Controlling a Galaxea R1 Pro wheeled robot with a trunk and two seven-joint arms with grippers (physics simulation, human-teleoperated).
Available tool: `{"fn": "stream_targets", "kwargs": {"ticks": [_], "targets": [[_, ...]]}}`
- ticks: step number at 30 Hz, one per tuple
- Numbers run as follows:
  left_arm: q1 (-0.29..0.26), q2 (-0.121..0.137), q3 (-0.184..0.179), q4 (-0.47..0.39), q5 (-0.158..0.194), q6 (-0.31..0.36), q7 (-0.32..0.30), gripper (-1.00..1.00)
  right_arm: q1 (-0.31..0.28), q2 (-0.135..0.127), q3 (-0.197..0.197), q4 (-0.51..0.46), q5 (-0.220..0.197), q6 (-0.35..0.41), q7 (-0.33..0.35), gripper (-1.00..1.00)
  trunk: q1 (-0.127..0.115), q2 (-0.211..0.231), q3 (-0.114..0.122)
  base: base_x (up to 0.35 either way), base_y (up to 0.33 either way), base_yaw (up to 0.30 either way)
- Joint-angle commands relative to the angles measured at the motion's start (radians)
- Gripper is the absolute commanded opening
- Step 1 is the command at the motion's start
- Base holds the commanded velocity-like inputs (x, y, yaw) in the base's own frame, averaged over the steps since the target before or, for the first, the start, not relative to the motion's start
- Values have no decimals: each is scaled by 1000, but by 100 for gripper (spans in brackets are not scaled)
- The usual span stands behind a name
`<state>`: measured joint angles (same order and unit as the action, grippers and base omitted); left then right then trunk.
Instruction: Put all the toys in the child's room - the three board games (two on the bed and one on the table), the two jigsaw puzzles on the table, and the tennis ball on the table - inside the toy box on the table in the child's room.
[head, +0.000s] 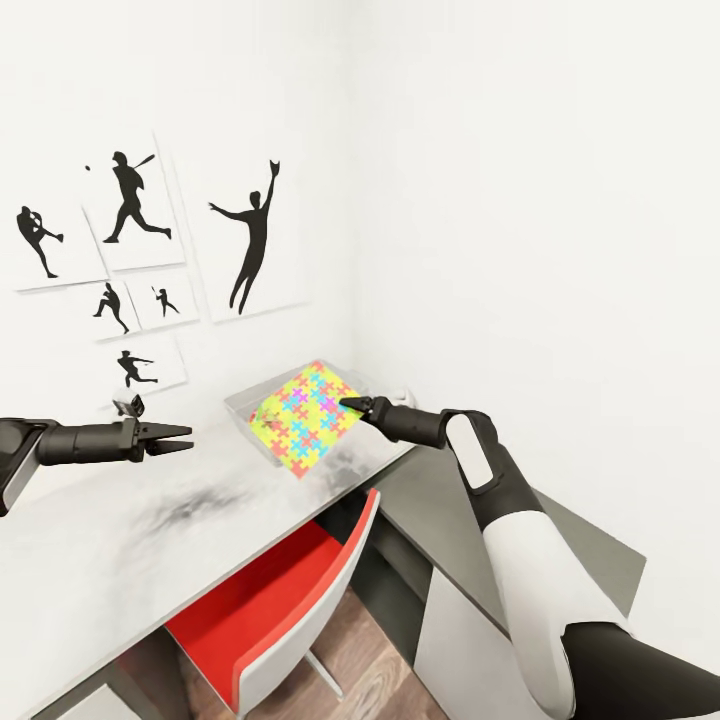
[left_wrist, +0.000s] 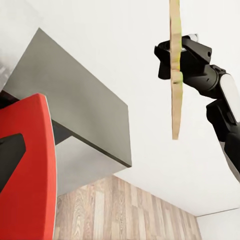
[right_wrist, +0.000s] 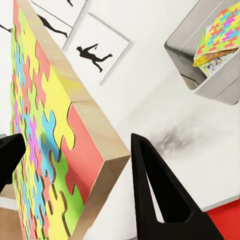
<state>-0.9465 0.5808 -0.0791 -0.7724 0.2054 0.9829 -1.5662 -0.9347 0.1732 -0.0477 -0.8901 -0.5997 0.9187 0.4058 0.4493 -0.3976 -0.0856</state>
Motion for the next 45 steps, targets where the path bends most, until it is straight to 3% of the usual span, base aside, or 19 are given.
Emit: {"fn": "stream_targets", "kwargs": {"ticks": [1,25,45], "targets": [[-1,1,-5,1,2,11,-5,100,-1,1,-5,-1,5,6,1,-100,1,-2,-2,1,1,1],[-1,5,-4,1,5,10,-5,100,-1,1,-6,-2,5,4,-28,-100,1,-2,-2,84,64,0],[-1,5,-4,1,6,10,-5,100,-1,1,-14,-3,5,3,-36,-100,1,-2,-2,60,10,81]]}}
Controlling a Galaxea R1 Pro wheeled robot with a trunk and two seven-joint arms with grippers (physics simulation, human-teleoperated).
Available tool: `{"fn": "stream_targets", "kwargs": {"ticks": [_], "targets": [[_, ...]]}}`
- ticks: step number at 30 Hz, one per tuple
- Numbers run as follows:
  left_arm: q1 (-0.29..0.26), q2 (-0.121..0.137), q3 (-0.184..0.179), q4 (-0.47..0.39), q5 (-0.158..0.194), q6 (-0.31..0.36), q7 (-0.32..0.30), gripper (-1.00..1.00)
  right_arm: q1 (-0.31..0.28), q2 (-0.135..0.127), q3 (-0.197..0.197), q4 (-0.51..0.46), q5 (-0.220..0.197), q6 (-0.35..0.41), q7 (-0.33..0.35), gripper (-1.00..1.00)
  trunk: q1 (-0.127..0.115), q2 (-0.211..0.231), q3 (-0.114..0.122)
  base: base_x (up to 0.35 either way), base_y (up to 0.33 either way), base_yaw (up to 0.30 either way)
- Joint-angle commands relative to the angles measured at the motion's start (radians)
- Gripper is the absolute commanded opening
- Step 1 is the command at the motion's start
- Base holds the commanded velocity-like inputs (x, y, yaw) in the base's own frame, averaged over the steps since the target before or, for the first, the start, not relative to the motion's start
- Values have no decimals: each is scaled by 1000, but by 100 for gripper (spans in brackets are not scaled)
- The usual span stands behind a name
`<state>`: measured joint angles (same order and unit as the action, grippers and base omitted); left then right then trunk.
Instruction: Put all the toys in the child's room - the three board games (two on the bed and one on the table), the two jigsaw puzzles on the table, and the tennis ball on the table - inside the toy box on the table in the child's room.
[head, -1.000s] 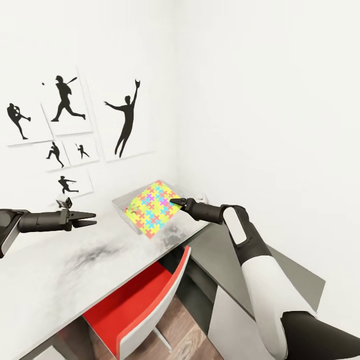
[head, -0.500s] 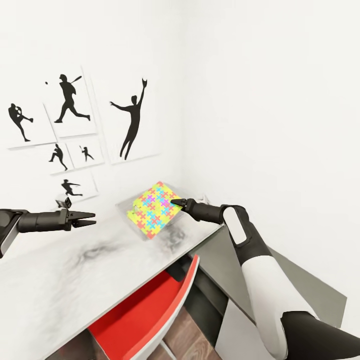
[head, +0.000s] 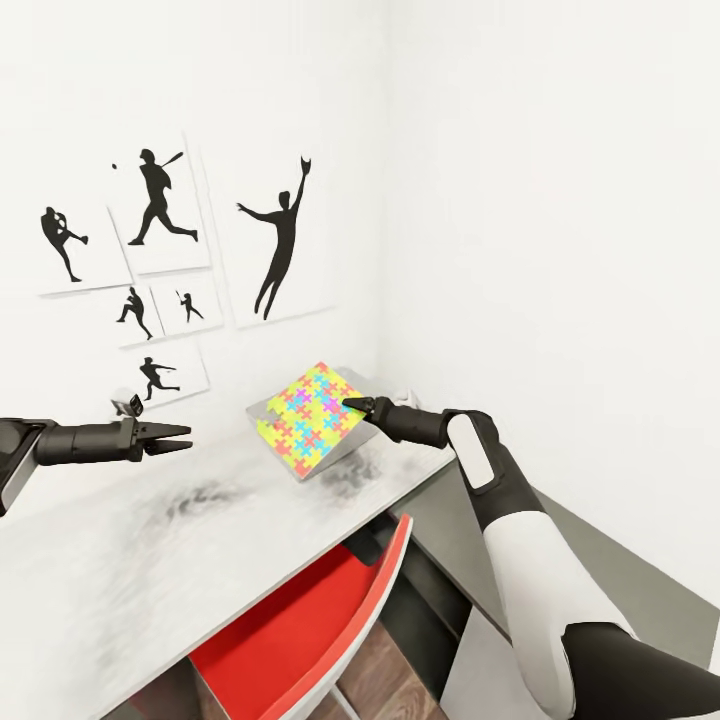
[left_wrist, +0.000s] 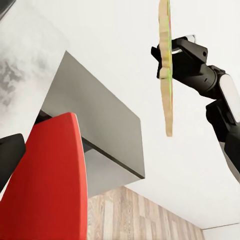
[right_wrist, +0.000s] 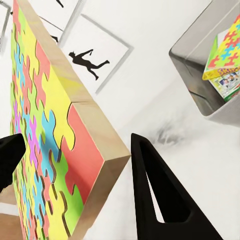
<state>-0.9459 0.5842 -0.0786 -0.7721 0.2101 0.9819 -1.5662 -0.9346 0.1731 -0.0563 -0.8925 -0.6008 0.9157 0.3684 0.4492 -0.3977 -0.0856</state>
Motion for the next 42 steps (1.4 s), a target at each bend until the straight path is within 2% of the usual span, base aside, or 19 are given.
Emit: {"fn": "stream_targets", "kwargs": {"ticks": [1,5,18,22,25,27,29,31,34,37,42], "targets": [[-1,1,-4,0,2,11,-5,100,-1,1,-13,0,6,7,1,-100,1,-2,-2,111,2,1],[-1,1,-4,0,2,11,-5,100,-1,1,-35,0,6,7,1,-100,1,-2,-2,108,2,0],[-1,2,-5,0,3,11,-5,100,-3,1,-40,1,6,7,-2,-100,1,-2,-2,74,29,0],[-1,2,-5,0,3,11,-5,100,-30,1,-41,14,5,10,-40,-100,1,-2,-2,2,0,0],[-2,2,-5,0,3,11,-5,100,-79,1,-57,72,2,9,-99,-100,1,-2,-2,0,0,0],[-1,2,-5,0,4,11,-5,100,-139,1,-80,148,-13,7,-128,-100,1,-2,-2,0,0,0],[-1,2,-4,0,4,11,-5,100,-207,1,-94,242,-30,-3,-141,-100,1,-2,-2,0,0,0],[-1,2,-4,0,4,11,-5,100,-290,1,-101,368,-39,-58,-159,-100,1,-2,-2,0,0,0],[-1,3,-3,0,3,10,-5,100,-370,1,-104,509,-44,-103,-205,-100,1,-2,-2,0,0,0],[-1,3,-3,0,4,9,-5,100,-413,1,-105,585,-56,-124,-257,-100,1,-2,-2,0,0,0],[-1,3,-2,0,4,9,-5,100,-434,1,-105,609,-85,-130,-315,-100,1,-2,-2,0,0,0]]}}
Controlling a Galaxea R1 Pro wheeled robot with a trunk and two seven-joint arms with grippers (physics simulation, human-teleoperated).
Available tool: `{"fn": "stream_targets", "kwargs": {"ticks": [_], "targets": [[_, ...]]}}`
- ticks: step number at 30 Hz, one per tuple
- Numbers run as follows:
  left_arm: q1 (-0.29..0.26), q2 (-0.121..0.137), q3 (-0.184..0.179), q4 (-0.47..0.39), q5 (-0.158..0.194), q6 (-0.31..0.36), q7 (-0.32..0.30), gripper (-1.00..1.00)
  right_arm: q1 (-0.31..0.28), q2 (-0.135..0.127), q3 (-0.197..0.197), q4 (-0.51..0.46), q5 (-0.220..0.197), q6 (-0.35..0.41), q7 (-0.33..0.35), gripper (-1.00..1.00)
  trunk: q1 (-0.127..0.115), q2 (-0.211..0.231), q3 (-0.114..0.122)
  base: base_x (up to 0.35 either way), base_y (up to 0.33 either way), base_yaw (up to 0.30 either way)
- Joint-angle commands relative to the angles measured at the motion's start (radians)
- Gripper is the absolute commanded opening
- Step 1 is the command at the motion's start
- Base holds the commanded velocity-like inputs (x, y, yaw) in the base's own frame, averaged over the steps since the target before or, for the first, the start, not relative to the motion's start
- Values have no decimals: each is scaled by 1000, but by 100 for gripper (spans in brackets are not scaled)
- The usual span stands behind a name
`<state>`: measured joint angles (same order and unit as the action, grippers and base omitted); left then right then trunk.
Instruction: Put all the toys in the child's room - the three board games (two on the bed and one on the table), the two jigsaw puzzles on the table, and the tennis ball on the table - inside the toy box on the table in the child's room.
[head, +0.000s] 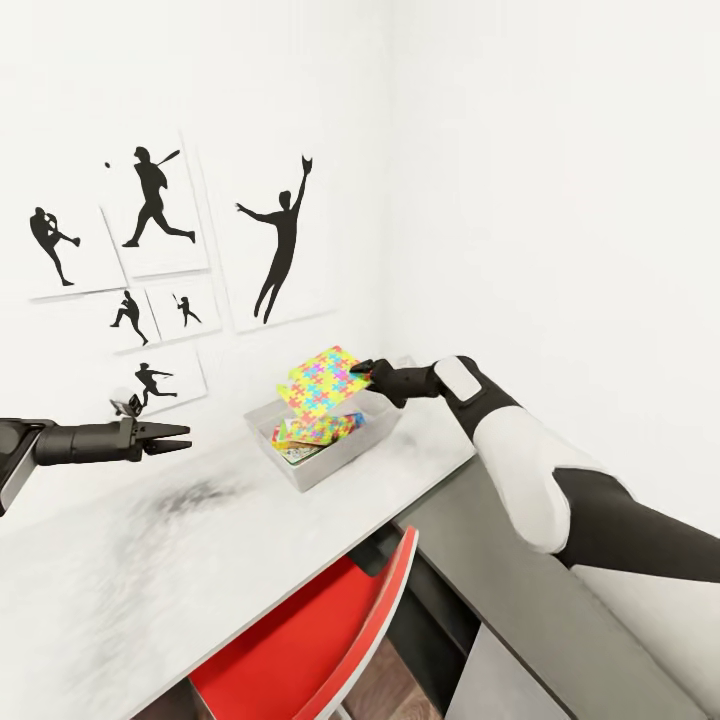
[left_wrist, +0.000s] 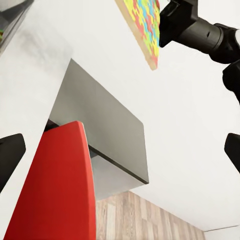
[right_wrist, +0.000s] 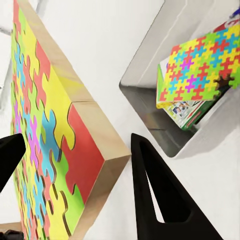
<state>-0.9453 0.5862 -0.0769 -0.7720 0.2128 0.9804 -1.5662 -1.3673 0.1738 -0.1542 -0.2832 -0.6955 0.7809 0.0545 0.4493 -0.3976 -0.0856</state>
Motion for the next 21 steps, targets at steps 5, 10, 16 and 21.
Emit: {"fn": "stream_targets", "kwargs": {"ticks": [5,10,16,21], "targets": [[-1,1,1,0,2,11,-5,100,-2,1,-5,-80,-4,7,-13,-100,1,-2,-2,0,0,0],[-1,3,2,0,3,12,-5,100,-1,1,-4,-110,-8,9,-13,-100,1,-2,-4,0,0,0],[-1,3,2,0,7,17,-5,100,-1,1,-5,-109,-10,9,-14,-100,1,-2,-13,0,0,0],[-1,20,-4,0,81,44,-5,100,-1,1,-5,-108,-10,9,-15,-100,1,-2,-21,0,0,0]]}}
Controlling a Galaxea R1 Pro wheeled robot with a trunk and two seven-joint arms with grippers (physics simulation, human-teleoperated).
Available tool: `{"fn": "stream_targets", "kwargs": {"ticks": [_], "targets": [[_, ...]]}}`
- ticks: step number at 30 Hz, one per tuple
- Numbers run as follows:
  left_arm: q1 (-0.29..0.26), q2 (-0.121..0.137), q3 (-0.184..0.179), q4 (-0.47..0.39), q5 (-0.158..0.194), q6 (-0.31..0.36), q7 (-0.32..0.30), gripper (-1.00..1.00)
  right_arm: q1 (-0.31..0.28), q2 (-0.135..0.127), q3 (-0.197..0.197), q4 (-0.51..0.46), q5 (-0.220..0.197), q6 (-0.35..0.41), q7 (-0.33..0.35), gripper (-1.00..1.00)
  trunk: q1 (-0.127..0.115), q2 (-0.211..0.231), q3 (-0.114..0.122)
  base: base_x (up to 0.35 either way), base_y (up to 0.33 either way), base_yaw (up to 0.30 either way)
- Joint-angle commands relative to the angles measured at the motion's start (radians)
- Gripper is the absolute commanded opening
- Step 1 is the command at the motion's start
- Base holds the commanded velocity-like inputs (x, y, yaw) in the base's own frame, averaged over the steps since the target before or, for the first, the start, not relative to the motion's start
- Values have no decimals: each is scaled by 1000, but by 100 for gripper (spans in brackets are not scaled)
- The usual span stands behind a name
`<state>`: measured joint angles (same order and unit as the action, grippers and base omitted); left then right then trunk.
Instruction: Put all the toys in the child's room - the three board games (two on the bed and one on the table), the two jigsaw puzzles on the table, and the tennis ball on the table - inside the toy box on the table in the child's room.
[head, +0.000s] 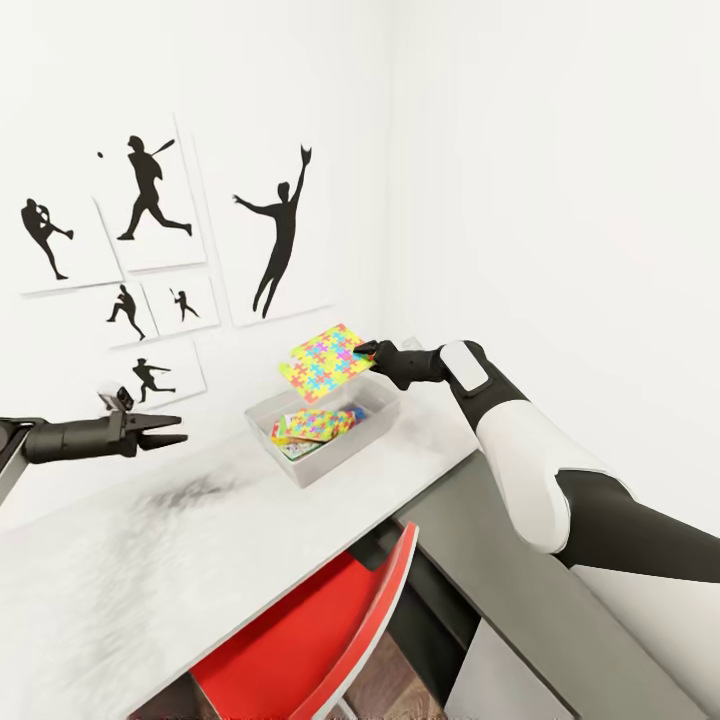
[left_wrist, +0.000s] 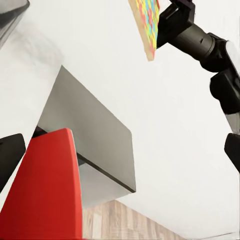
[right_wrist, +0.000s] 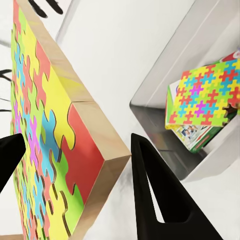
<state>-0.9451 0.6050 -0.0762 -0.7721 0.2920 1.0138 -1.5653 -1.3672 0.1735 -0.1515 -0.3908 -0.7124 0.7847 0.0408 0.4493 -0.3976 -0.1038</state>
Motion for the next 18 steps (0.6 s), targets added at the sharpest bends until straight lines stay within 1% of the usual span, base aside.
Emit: {"fn": "stream_targets", "kwargs": {"ticks": [1,3,4,5,6,8,13,18], "targets": [[-1,6,-7,0,18,14,-5,100,-1,1,-8,-1,7,5,-1,-100,1,-2,-4,0,0,4],[-1,27,-17,0,80,21,-5,100,-1,1,-8,0,7,5,-1,-100,1,-2,-7,0,0,29],[-1,35,-24,-1,101,23,-5,100,-1,1,-8,0,7,5,-1,-100,1,-2,-9,0,0,46],[-1,40,-32,-1,115,27,-5,100,-1,1,-8,0,7,4,-1,-100,1,-2,-11,0,0,53],[-1,42,-37,-1,121,28,-5,100,-1,1,-8,0,7,4,-1,-100,1,-2,-12,0,0,56],[-1,47,-57,-1,134,32,-5,100,-1,1,-8,0,7,4,-1,-100,1,-2,-15,0,0,61],[-1,51,-100,-1,143,33,-5,100,-1,1,-8,0,7,4,-1,-100,1,-2,-24,0,0,65],[0,53,-117,-2,145,33,-5,100,-1,1,-8,0,7,3,-1,-100,1,-2,-32,0,0,67]]}}
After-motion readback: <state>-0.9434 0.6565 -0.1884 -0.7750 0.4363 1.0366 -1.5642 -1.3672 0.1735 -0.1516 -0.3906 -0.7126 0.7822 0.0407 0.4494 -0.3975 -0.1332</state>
